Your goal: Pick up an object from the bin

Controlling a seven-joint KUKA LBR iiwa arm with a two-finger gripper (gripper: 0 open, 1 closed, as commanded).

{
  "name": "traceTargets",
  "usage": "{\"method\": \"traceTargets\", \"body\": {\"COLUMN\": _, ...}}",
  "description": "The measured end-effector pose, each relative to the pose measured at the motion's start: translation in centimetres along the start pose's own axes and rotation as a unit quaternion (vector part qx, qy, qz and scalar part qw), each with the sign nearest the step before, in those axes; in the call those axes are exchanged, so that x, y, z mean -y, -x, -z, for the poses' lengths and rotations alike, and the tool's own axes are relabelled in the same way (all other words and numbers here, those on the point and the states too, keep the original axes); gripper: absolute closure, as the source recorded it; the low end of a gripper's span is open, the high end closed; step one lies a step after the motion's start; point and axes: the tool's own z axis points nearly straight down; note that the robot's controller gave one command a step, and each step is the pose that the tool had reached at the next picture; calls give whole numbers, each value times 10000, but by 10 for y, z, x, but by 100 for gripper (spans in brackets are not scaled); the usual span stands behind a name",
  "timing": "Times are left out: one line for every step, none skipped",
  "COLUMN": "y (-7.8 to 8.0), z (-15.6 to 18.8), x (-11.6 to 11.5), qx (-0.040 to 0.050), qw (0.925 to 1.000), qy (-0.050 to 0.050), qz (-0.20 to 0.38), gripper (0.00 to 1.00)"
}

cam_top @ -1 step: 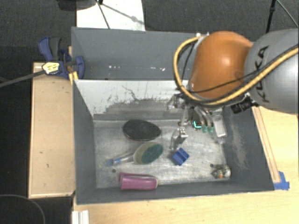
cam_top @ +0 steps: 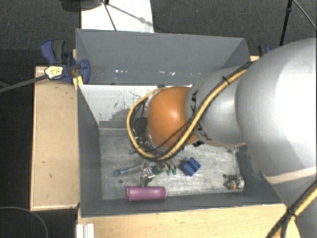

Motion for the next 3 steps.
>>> {"method": "traceTargets", "body": {"y": -18, "z": 30, "x": 49, "qx": -61, "qw": 9984, "qy": -18, "qz": -559, "gripper": 0}}
{"method": "traceTargets", "body": {"y": 15, "z": 32, "x": 2, "qx": -37, "qw": 9999, "qy": 3, "qz": 153, "gripper": 0}}
{"method": "traceTargets", "body": {"y": 12, "z": 0, "x": 69, "qx": -45, "qw": 9998, "qy": 13, "qz": 189, "gripper": 0}}
